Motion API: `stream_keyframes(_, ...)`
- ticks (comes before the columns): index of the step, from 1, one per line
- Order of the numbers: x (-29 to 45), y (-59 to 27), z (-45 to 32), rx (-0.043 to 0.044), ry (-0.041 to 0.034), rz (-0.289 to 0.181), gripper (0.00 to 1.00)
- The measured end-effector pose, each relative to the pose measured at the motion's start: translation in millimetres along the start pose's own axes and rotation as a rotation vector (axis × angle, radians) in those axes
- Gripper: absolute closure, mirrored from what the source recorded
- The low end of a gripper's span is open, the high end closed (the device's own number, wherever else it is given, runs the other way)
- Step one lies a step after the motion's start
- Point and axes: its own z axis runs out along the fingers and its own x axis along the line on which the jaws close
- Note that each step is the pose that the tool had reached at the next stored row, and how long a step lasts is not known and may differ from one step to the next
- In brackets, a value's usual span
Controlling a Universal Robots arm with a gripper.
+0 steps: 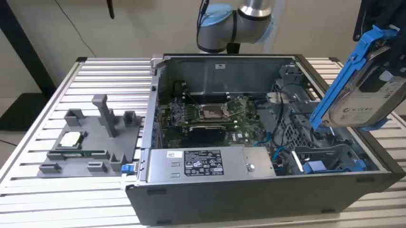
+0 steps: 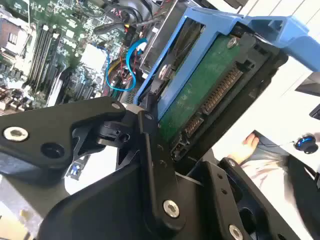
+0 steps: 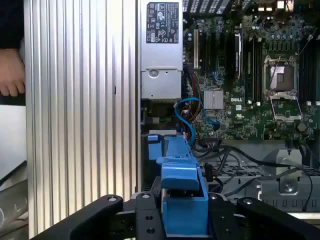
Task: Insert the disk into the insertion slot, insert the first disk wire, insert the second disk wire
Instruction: 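Insert the disk into the insertion slot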
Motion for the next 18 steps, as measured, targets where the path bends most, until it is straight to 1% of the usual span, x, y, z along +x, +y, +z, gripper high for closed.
stream_keyframes(8,0.0,0.0,1.0,0.0,-0.0008,0.0,0.67)
stream_keyframes(18,0.0,-0.3,7.1,0.0,-0.0008,0.0,0.67)
